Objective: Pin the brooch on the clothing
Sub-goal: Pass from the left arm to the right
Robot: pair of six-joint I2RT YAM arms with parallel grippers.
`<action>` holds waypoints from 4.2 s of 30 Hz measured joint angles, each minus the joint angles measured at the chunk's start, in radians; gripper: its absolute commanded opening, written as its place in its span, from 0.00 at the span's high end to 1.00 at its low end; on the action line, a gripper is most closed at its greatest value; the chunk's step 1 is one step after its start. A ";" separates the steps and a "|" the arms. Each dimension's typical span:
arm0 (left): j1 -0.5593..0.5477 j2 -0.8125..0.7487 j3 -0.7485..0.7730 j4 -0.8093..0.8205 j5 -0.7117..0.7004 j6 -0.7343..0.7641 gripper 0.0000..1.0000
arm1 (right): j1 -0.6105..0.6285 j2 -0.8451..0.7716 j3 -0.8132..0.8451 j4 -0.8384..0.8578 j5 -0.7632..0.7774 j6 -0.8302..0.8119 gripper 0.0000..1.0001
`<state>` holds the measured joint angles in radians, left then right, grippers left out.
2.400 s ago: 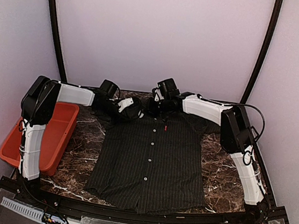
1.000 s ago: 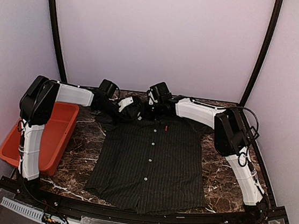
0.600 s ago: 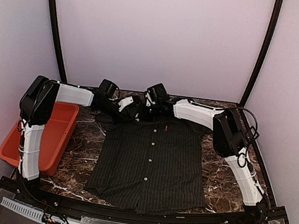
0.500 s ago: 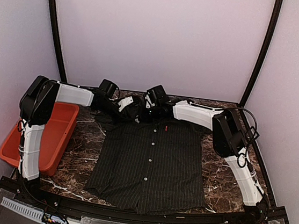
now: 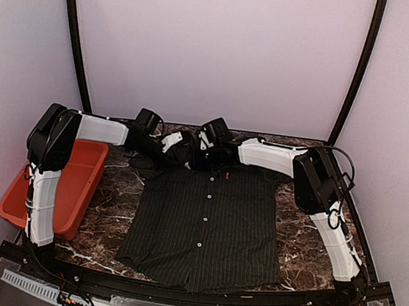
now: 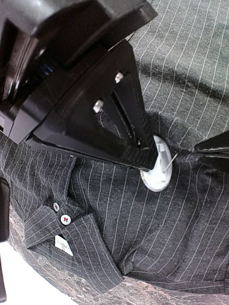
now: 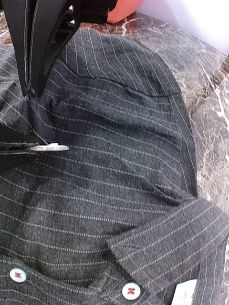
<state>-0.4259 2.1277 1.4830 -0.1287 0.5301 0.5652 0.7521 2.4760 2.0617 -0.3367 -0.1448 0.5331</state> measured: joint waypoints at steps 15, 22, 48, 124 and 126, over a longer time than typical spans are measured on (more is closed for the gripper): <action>-0.010 0.000 0.000 -0.031 0.006 0.027 0.99 | -0.010 -0.031 -0.038 -0.001 -0.047 0.037 1.00; -0.010 0.000 0.000 -0.033 0.000 0.035 0.99 | -0.015 -0.050 -0.061 0.000 -0.063 0.041 1.00; -0.020 0.000 0.000 -0.050 -0.031 0.064 0.99 | -0.020 -0.090 -0.082 -0.042 -0.129 0.050 1.00; -0.016 -0.031 0.008 -0.074 0.084 0.053 0.80 | -0.045 -0.376 -0.584 0.334 -0.360 -0.293 1.00; -0.016 -0.034 0.009 -0.082 0.088 0.054 0.71 | -0.045 -0.384 -0.586 0.348 -0.340 -0.308 1.00</action>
<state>-0.4416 2.0941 1.4918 -0.2111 0.6178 0.6189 0.7067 2.0922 1.4754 0.0109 -0.4847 0.2253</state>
